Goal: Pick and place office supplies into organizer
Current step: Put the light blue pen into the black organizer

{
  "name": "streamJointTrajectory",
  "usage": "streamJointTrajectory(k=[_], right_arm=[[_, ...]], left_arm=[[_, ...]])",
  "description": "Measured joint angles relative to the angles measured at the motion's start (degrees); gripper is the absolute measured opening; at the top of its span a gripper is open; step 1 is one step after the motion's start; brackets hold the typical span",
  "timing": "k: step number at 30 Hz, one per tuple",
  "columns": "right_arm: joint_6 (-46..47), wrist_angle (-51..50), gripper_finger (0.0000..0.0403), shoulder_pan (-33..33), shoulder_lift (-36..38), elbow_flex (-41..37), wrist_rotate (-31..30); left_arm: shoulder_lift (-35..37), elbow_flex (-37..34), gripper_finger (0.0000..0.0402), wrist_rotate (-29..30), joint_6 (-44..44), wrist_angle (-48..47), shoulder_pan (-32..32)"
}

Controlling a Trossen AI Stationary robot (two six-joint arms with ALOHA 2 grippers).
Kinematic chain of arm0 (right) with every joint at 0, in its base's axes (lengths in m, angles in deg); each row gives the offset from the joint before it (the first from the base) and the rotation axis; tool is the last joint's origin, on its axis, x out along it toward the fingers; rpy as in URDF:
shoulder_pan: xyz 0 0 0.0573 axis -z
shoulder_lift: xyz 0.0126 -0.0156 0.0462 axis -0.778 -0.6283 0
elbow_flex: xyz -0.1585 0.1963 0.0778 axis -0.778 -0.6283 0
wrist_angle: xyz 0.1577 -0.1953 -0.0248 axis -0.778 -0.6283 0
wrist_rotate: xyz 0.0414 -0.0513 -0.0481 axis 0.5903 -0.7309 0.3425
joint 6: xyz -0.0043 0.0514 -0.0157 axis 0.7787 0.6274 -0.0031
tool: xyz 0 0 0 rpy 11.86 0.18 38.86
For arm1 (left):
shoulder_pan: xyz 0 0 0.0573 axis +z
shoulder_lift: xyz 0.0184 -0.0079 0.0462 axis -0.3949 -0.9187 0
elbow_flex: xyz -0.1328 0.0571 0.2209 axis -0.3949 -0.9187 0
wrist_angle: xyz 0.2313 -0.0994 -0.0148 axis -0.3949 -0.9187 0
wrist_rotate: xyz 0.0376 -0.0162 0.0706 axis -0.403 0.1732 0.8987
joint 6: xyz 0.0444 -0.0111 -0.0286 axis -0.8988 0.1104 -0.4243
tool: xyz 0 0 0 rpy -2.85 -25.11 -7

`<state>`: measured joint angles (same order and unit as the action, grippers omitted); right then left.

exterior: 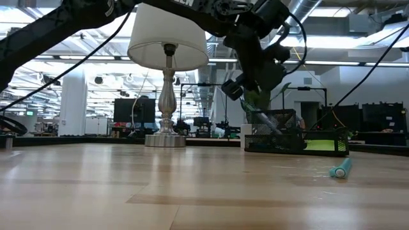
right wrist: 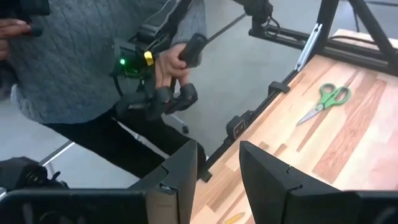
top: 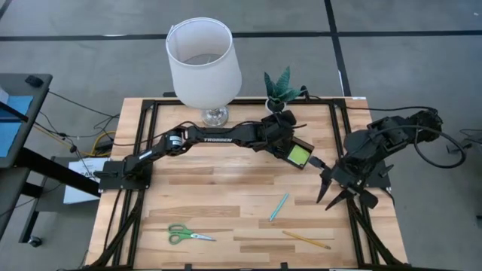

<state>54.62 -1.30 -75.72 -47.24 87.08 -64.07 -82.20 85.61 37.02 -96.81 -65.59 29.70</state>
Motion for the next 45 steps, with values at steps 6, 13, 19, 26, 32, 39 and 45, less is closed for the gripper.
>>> streamJointTrajectory(k=[6,13,19,26,32,39,45], right_arm=[[0.0,-2.4,0.0113,0.0,0.1,0.0,1.1],[5.3,-5.1,0.0113,0.0,3.2,0.0,-0.4],[17.0,-10.1,0.0113,-1.2,6.6,0.1,-17.9],[19.5,-13.4,0.0113,-3.6,10.3,-2.6,-31.2],[12.5,-11.9,0.0113,-2.5,12.0,-2.7,-33.5],[3.2,-11.3,0.0113,-0.4,14.3,-2.7,-33.4],[8.0,-9.8,0.0113,0.9,15.5,-2.7,-33.1]], left_arm=[[0.0,1.7,0.0073,8.3,9.6,-0.7,-2.5],[1.6,9.3,0.0073,8.2,24.3,-13.6,-6.3],[6.6,9.6,0.0074,11.4,41.9,-29.7,-8.6],[15.7,9.7,0.0074,-6.6,78.7,-55.3,-10.3],[21.5,9.7,0.0073,-34.0,122.7,-62.7,-8.9],[21.5,8.6,0.0064,-33.7,114.8,-67.7,-9.6],[26.6,8.4,0.0061,-34.5,117.1,-67.6,-8.1]])
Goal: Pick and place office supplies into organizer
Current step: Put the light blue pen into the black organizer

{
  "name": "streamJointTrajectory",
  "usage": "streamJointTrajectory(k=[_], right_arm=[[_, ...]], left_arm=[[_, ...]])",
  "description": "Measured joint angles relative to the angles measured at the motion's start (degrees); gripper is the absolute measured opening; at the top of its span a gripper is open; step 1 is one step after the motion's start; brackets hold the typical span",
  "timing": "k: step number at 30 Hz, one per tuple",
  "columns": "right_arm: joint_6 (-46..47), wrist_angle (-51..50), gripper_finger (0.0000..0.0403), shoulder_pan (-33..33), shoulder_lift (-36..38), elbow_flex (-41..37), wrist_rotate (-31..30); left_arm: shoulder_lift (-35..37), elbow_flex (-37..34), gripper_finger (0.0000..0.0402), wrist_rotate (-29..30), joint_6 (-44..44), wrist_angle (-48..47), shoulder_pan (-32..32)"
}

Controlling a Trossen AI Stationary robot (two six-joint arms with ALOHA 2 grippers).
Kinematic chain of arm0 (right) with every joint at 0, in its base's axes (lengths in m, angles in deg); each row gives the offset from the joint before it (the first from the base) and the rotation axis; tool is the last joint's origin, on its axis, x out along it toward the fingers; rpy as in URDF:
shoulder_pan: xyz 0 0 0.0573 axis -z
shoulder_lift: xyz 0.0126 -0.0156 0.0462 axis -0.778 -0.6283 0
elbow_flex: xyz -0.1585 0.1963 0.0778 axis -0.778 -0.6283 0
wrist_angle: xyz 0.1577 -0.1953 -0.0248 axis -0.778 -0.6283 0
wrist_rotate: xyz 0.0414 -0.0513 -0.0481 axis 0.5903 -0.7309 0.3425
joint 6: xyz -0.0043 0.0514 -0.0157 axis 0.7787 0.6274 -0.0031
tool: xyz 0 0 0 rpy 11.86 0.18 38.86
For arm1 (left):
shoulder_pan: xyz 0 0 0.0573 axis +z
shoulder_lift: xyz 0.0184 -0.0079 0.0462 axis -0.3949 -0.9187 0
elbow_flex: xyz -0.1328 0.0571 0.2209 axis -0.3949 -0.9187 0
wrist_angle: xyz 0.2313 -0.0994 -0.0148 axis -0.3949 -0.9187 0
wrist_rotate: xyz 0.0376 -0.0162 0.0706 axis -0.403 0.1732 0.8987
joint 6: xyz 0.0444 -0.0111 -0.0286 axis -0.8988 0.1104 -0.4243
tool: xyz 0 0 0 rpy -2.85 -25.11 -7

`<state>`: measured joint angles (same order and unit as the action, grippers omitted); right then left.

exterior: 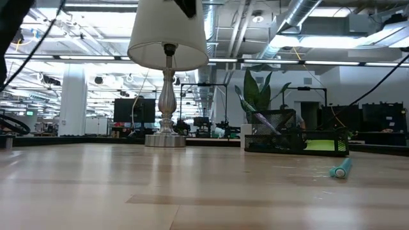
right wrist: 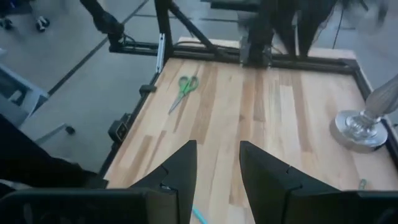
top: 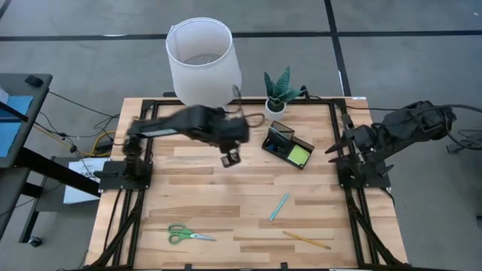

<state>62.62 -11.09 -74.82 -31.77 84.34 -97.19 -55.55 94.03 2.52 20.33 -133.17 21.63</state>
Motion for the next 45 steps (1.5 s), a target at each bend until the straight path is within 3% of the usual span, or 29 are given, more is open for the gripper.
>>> streamJointTrajectory(k=[5,8,12,16,18,20,23,26,29,36,40,45], right_arm=[[2.6,-2.3,0.0113,-0.1,0.8,-0.1,2.9],[2.5,-2.6,0.0113,-0.2,1.3,0.0,3.0],[-2.1,-2.6,0.0113,-0.2,1.7,0.0,3.0],[-5.3,-2.5,0.0113,-0.2,2.7,0.0,3.0],[-5.4,-1.9,0.0113,-0.2,3.0,0.0,2.9],[-5.5,-1.7,0.0113,-0.2,2.9,0.0,2.9],[-5.8,-0.8,0.0113,-0.2,2.4,0.0,2.9],[-8.9,0.3,0.0113,-0.2,2.3,0.0,2.8],[-12.4,1.5,0.0113,-0.2,1.5,0.0,2.8],[-10.5,1.4,0.0113,-0.2,-3.4,0.0,2.8],[-0.3,-1.5,0.0113,-0.2,-8.7,0.0,2.9],[-0.1,-18.3,0.0113,-0.2,-16.6,-0.1,3.1]], left_arm=[[8.7,-3.5,0.0061,1.4,7.5,0.2,-1.3],[15.5,-9.7,0.0061,3.9,14.3,0.0,-4.1],[26.2,-25.0,0.0061,7.1,25.5,0.1,-11.1],[36.4,-44.9,0.0061,14.1,45.7,5.0,-19.0],[40.5,-55.2,0.0061,16.3,53.4,19.2,-21.6],[42.5,-65.0,0.0061,17.7,54.5,39.3,-23.1],[41.6,-76.6,0.0061,16.1,45.0,72.3,-23.1],[35.0,-83.2,0.0061,9.7,34.8,98.7,-22.1],[26.3,-83.7,0.0061,4.2,28.0,108.8,-21.2],[8.2,-75.2,0.0061,-4.3,30.7,107.6,-18.2],[2.5,-68.2,0.0061,-9.4,31.5,107.4,-16.7],[1.7,-62.1,0.0061,-11.0,25.4,102.0,-15.3]])
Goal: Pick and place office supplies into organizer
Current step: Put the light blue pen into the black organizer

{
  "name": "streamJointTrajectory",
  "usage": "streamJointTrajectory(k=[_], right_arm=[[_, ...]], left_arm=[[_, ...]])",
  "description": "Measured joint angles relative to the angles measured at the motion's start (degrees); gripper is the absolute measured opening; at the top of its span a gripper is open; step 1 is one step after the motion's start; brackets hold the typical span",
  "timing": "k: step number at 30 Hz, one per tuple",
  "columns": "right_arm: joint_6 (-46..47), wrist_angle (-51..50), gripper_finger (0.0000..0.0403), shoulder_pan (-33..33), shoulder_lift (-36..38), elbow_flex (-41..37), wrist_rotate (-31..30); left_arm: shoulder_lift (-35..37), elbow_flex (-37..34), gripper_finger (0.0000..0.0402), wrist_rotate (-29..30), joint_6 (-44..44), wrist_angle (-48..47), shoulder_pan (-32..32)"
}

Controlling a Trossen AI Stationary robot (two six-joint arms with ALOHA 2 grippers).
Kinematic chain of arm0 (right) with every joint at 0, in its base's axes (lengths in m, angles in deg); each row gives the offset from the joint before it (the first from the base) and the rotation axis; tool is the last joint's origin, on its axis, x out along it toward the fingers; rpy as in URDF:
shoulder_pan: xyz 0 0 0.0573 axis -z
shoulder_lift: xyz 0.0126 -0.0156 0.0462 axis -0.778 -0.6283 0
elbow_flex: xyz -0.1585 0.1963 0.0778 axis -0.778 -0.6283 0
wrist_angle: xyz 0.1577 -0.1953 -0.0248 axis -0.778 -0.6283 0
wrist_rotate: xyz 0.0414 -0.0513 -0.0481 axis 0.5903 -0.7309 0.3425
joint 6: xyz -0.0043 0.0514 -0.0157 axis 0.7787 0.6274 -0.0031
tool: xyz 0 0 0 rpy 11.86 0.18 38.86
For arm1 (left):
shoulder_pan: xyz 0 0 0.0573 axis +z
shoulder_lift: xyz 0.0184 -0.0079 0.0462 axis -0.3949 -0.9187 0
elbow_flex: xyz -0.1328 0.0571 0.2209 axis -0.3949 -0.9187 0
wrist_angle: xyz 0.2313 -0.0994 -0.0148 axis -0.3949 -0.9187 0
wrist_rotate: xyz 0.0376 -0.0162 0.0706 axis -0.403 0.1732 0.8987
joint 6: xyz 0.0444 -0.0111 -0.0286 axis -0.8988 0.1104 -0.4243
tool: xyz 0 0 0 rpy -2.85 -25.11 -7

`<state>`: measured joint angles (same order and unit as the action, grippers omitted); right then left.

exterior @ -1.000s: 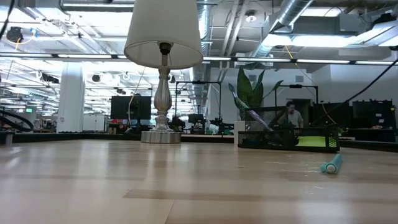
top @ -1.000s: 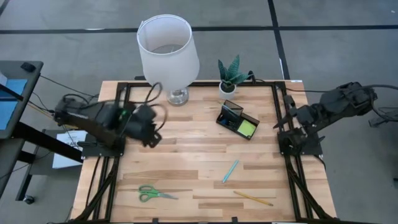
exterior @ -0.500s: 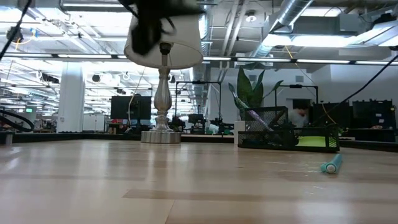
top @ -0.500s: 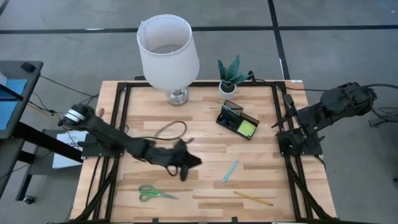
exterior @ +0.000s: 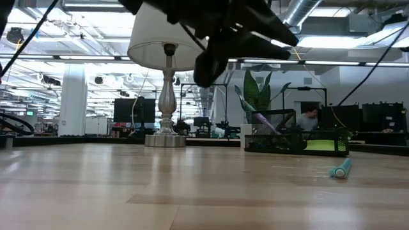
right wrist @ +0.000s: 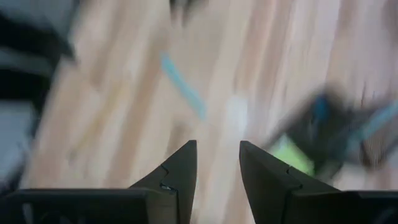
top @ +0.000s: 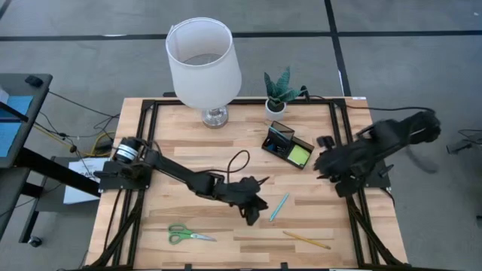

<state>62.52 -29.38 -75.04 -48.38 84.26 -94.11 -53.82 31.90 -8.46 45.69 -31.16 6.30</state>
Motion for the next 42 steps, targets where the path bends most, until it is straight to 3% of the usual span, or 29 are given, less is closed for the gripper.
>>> streamJointTrajectory(k=[3,7,12,14,20,22,25,29,33,36,42], right_arm=[[-0.1,-5.3,0.0113,0.0,-3.9,0.0,2.1],[-5.0,-1.7,0.0107,0.6,-3.5,0.0,5.0],[-10.7,1.1,0.0095,6.5,2.1,0.0,4.9],[-11.6,8.1,0.0092,9.7,6.5,-2.3,6.1],[-12.5,47.6,0.0087,16.9,23.3,-30.4,23.3],[-8.1,58.4,0.0087,16.9,27.0,-40.4,25.6],[-6.0,66.1,0.0087,16.0,30.5,-52.6,26.5],[-6.2,76.6,0.0087,13.9,30.4,-64.8,26.5],[-9.8,90.1,0.0087,11.1,27.8,-72.5,25.9],[-13.6,95.4,0.0087,9.2,24.6,-74.9,21.0],[-17.7,99.1,0.0087,8.7,16.2,-75.9,17.7]], left_arm=[[1.2,1.9,0.0061,-0.2,-2.4,-5.4,0.5],[3.2,4.0,0.0061,-0.9,-3.6,-13.5,0.5],[4.5,4.4,0.0061,-1.3,-0.1,-21.6,-0.3],[4.8,4.5,0.0061,-1.3,1.8,-23.4,-0.7],[4.8,4.5,0.0061,-1.4,4.8,-24.6,-2.6],[4.8,4.5,0.0061,-1.4,4.9,-24.7,-3.0],[4.8,4.5,0.0061,-1.3,4.9,-24.6,-3.2],[4.8,4.5,0.0061,-1.2,5.9,-24.6,-2.9],[4.8,4.5,0.0061,-1.2,6.3,-24.5,-2.5],[4.8,4.5,0.0061,-1.2,6.3,-24.6,-2.1],[4.7,4.5,0.0061,-1.3,6.3,-24.6,-1.4]])
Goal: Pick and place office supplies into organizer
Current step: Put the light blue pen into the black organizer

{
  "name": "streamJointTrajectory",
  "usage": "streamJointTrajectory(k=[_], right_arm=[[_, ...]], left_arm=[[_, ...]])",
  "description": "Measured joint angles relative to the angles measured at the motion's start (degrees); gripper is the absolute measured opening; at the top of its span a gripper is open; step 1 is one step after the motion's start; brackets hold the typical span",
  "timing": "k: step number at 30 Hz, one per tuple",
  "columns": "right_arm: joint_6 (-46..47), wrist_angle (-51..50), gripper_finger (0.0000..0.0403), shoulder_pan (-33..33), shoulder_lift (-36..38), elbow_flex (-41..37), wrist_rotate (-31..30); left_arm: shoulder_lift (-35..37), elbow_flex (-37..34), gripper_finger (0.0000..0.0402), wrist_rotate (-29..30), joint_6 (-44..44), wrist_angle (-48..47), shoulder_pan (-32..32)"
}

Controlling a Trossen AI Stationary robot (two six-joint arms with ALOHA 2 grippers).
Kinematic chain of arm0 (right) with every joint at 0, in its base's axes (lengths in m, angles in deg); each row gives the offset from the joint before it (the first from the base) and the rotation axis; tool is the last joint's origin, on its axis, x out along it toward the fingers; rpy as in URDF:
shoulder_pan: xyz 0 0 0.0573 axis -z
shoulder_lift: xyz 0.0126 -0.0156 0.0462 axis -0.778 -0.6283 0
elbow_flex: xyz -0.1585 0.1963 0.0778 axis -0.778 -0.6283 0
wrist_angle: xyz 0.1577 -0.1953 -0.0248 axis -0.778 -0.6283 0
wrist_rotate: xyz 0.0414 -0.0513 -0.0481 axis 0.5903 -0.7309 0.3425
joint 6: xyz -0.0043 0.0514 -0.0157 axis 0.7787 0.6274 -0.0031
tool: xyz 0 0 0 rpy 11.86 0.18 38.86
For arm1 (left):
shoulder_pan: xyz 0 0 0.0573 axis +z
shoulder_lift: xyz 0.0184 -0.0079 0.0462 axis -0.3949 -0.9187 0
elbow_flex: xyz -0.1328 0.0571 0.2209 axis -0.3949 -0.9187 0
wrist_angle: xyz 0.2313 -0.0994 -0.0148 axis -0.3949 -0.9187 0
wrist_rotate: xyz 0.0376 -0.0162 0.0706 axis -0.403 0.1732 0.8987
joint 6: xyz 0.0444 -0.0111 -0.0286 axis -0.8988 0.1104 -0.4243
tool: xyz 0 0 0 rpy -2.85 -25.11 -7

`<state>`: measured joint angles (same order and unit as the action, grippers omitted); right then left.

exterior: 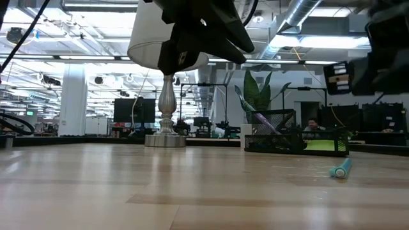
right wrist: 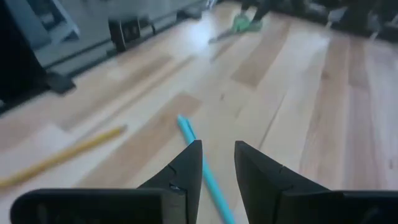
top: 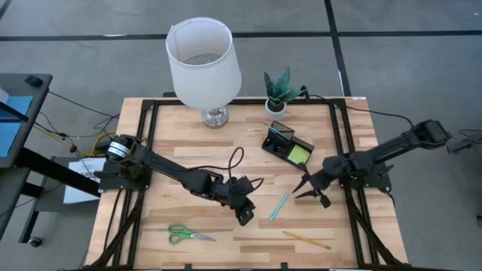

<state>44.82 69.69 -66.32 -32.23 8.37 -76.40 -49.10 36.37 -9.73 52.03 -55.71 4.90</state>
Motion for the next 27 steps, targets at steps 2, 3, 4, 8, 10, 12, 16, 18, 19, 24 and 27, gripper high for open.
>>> streamJointTrajectory(k=[2,3,4,8,10,12,16,18,19,24,27], right_arm=[[-1.2,1.3,0.0087,0.0,-3.4,0.0,0.0],[-1.8,2.4,0.0087,0.0,-5.3,0.0,0.1],[-2.2,3.9,0.0087,0.0,-7.1,0.0,0.1],[-4.2,12.5,0.0087,0.1,-14.9,0.0,2.2],[-4.1,17.3,0.0087,0.7,-19.3,0.0,4.0],[-3.4,22.1,0.0087,1.8,-24.0,0.0,5.9],[-3.3,31.9,0.0087,4.5,-33.6,0.0,8.3],[-2.8,36.5,0.0087,5.7,-38.3,0.0,10.0],[-2.2,38.4,0.0087,6.2,-40.5,0.0,11.1],[-2.1,45.8,0.0087,7.4,-51.2,0.1,15.6],[-3.8,50.5,0.0087,7.5,-56.6,0.8,15.9]], left_arm=[[0.0,0.0,0.0061,0.0,0.0,0.0,0.2],[0.0,0.0,0.0061,0.0,0.0,0.0,0.2],[0.0,0.0,0.0061,0.0,0.0,0.0,0.3],[0.0,0.0,0.0061,-0.1,0.0,0.0,0.2],[0.0,0.0,0.0061,-0.1,0.0,0.0,0.2],[0.0,0.0,0.0061,-0.1,0.0,0.0,0.2],[0.0,0.0,0.0061,-0.1,0.0,0.0,0.2],[0.0,0.0,0.0061,-0.1,0.0,0.0,0.2],[0.0,0.0,0.0061,-0.1,0.0,0.0,0.2],[0.0,0.0,0.0061,-1.2,0.0,0.0,0.2],[0.0,0.0,0.0061,-1.7,0.0,0.0,0.2]])
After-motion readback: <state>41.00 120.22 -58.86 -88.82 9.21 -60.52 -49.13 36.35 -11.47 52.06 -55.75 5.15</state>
